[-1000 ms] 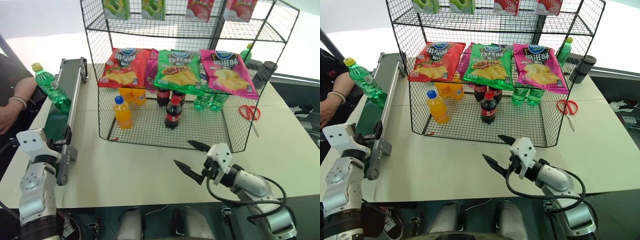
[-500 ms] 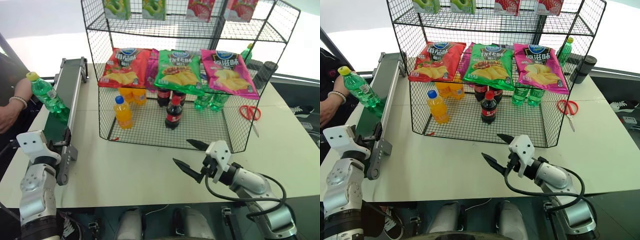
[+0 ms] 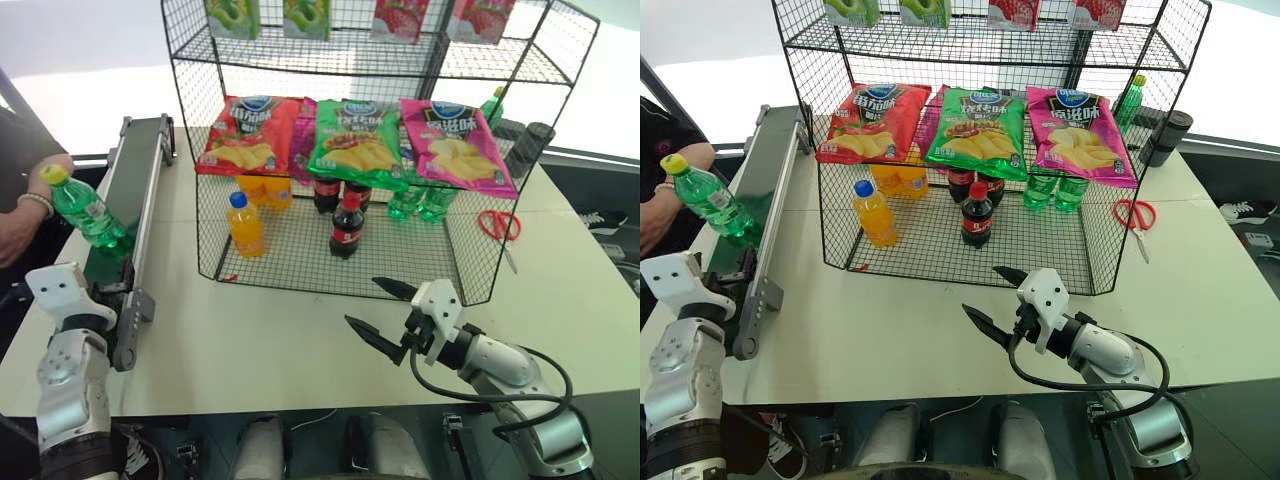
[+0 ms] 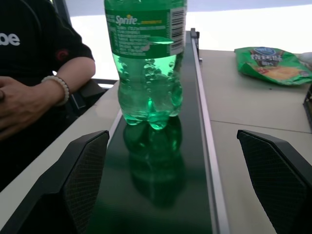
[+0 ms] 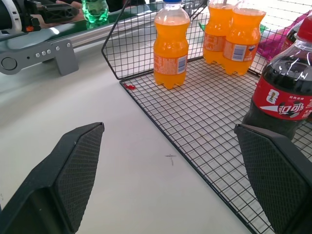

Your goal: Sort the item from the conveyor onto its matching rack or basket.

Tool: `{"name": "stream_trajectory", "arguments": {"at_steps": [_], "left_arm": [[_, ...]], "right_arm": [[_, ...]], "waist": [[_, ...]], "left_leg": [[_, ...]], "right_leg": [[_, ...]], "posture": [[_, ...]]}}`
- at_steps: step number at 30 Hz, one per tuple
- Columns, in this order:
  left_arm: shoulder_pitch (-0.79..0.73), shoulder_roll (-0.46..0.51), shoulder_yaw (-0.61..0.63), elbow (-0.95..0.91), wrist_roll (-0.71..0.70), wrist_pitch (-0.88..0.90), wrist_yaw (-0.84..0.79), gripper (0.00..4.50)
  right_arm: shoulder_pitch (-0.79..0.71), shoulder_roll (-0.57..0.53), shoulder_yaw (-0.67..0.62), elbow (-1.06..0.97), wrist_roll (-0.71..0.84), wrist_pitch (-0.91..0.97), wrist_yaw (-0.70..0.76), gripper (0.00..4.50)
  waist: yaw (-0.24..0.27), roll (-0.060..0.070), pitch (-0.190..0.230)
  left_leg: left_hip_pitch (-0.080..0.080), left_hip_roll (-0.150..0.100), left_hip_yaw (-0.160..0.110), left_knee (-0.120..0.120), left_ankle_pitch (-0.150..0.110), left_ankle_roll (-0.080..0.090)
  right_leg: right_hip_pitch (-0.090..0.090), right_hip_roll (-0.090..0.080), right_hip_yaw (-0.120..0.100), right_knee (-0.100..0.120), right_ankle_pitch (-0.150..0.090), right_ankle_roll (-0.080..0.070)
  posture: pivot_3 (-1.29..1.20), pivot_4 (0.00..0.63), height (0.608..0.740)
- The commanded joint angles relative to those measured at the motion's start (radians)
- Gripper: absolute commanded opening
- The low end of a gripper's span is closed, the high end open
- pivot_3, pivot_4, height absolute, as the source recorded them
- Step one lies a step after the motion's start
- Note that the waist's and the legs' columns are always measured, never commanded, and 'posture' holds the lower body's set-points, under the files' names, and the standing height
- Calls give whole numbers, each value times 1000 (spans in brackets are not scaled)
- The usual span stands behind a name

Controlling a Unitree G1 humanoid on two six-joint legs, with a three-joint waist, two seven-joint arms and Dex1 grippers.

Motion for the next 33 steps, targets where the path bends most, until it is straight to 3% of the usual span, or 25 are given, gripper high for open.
{"name": "stream_trajectory", "arguments": {"at_steps": [1, 25, 28, 30, 33], "left_arm": [[-10, 20, 36, -3, 3, -29, 16, 4500], [-7, 10, 36, 11, -3, -45, 26, 4500], [-5, 5, 36, 10, -11, -50, 20, 3711], [-3, 3, 35, 8, -14, -51, 16, 2825], [0, 1, 31, -8, -20, -56, 5, 2662]], "right_arm": [[0, 2, -9, -43, 14, -8, -2, 4460], [12, -2, -8, -36, 12, -24, 14, 4460], [14, -3, -8, -36, 11, -26, 16, 4500], [15, -3, -8, -35, 10, -26, 18, 4500], [16, -3, -10, -34, 11, -26, 23, 4500]], "waist": [[0, 0, 0], [1, 0, 0], [1, 0, 0], [2, 0, 0], [2, 0, 0]], "left_leg": [[0, 0, 0, 0, 0, 0], [0, 0, 0, 0, 0, 0], [0, 0, 0, 0, 0, 0], [0, 0, 0, 0, 0, 0], [0, 0, 0, 0, 0, 0]], "right_leg": [[0, 0, 0, 0, 0, 0], [0, -2, 0, 0, 0, 0], [0, -2, 0, 0, 0, 0], [0, -2, 0, 0, 0, 0], [0, -3, -1, 0, 0, 0]], "posture": [[0, 150, 740], [0, 150, 740], [0, 150, 740], [0, 150, 740], [0, 150, 740]]}}
